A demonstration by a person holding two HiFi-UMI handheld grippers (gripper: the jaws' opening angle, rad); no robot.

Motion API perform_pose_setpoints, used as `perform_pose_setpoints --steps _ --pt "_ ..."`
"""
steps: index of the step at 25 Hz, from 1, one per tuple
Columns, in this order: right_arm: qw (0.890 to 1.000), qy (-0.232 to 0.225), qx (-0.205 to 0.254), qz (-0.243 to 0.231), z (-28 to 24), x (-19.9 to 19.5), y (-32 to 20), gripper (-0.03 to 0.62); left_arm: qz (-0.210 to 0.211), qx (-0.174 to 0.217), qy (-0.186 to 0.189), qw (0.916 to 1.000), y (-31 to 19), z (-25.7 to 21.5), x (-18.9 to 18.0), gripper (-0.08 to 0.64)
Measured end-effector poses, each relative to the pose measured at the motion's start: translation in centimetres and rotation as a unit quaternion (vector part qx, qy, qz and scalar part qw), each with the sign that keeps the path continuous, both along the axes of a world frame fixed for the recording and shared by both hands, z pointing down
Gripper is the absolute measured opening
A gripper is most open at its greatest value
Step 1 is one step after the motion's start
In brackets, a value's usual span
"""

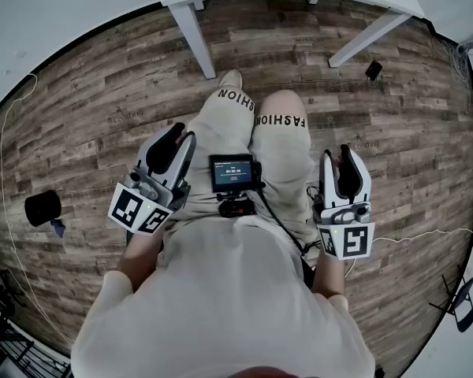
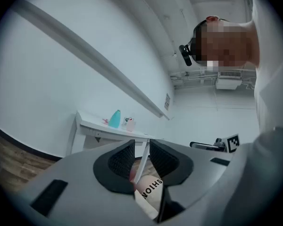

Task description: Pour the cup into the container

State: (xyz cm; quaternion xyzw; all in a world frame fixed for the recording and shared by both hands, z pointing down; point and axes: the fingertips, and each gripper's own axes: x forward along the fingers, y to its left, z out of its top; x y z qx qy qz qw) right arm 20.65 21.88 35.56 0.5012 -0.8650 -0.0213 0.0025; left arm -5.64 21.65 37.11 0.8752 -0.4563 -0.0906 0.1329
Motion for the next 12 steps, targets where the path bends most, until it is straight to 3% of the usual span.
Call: perform_pose_setpoints --steps 6,12 --pt "1.0 -0.008 -0.016 0.016 1.0 0.3 -1.5 0.135 0.0 0.004 0.004 1.0 -1.2 0.3 0.1 0.109" --pt "0.998 -0.062 -0.017 0.005 0.4 0.7 -1.5 0.138 -0.004 0.0 0.005 1.0 -0.9 0.5 0.0 0.109"
